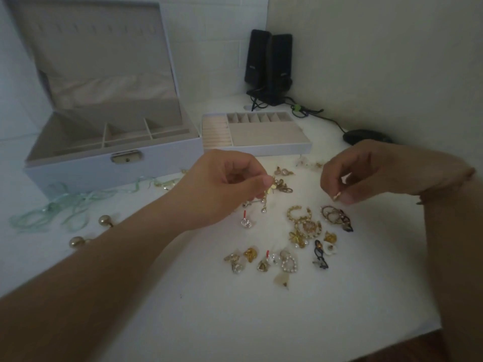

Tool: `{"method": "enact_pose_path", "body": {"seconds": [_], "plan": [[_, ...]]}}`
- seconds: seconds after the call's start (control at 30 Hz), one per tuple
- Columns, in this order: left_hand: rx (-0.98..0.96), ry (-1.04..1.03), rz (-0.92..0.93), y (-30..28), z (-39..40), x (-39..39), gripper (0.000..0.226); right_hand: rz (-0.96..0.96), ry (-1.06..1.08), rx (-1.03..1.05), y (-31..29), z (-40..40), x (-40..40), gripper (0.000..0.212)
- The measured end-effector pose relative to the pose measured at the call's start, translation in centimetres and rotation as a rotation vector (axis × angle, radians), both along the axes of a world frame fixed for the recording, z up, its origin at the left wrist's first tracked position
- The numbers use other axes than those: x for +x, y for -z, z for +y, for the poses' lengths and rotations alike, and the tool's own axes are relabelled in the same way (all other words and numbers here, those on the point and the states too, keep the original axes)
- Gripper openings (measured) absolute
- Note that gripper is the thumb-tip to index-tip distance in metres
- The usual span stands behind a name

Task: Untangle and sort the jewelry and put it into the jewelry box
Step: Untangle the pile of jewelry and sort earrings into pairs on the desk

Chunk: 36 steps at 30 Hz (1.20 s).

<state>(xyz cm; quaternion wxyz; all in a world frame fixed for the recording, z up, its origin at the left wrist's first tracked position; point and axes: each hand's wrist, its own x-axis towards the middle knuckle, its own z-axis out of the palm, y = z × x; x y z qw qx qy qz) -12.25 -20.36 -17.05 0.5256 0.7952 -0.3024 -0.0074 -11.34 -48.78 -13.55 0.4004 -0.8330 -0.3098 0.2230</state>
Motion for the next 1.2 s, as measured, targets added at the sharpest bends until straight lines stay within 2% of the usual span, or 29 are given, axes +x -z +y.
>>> {"method": "enact_pose_path", "body": {"seconds": [0.1, 0.2, 0.47, 0.63, 0.9, 1.2], "plan": [[0.007, 0.007, -0.002, 0.1, 0.0, 0.0, 0.015, 0.044, -0.015, 0.192, -0.3, 0.1, -0.3, 0.013], [0.009, -0.002, 0.0, 0.1, 0.0, 0.0, 0.016, 0.018, -0.015, 0.242, -0.2, 0.7, -0.4, 0.012], [-0.01, 0.002, 0.041, -0.1, -0.1, -0.2, 0.015, -0.014, 0.0, -0.132, 0.2, 1.9, -0.1, 0.017], [0.01, -0.009, 0.037, -0.2, -0.1, -0.2, 0.014, -0.011, -0.003, -0.268, 0.4, 2.5, -0.1, 0.017], [0.001, -0.004, 0.056, -0.2, -0.1, -0.3, 0.013, 0.004, -0.022, -0.284, 0.6, 2.4, 0.0, 0.017], [0.001, 0.014, 0.059, -0.3, -0.1, -0.4, 0.018, -0.079, -0.046, -0.168, 0.6, 2.6, 0.1, 0.018]]}}
